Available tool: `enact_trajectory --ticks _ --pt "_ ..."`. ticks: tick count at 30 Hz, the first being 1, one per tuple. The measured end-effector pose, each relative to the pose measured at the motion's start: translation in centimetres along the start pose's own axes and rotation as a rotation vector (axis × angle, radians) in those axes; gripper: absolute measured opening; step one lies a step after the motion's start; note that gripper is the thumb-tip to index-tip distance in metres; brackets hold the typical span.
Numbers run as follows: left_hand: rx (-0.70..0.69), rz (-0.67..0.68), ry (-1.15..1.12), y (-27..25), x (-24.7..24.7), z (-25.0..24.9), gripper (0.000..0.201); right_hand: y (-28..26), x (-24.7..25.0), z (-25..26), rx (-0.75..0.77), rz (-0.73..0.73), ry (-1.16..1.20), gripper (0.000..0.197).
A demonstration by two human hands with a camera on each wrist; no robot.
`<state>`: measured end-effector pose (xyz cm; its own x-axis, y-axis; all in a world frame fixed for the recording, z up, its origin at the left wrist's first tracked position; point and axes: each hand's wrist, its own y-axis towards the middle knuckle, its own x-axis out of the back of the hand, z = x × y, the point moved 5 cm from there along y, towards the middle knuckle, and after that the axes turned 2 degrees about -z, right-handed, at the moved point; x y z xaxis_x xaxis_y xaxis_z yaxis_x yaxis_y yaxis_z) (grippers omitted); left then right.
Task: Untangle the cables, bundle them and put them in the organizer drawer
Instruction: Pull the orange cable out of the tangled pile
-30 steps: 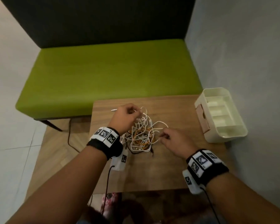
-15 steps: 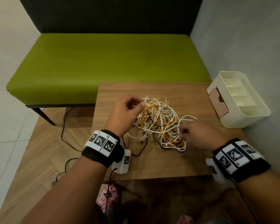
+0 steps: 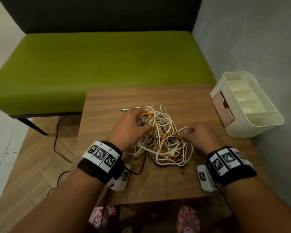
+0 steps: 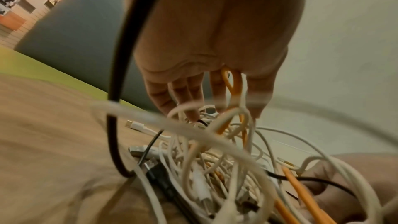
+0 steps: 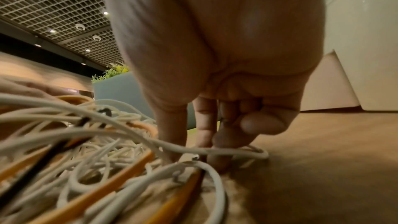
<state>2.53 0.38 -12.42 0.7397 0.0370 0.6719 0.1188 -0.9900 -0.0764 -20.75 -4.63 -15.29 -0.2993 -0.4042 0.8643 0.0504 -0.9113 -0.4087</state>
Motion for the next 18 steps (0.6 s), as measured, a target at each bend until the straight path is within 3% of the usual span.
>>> enact_trajectory --ticks 6,12,15,18 --pt "-0.025 -0.037 0.0 -0.2 -0.3 0.0 0.04 0.1 -0.6 0.5 0.029 -0.149 0.08 0.02" --pt "-0.064 -0.182 0.045 -0.9 1.2 -0.6 0.041 0.2 1.4 1.3 -0.049 -0.135 0.337 0.027" --pt "-0.109 -0.251 -0.093 -1.7 1.9 -1.8 0.034 -0.8 3.6 1.8 0.046 -0.239 0.412 0.013" --pt "-0.157 -0.224 -0.211 -2.5 1.1 -3.4 0.026 -2.1 4.3 2.1 0.143 -0.316 0.424 0.006"
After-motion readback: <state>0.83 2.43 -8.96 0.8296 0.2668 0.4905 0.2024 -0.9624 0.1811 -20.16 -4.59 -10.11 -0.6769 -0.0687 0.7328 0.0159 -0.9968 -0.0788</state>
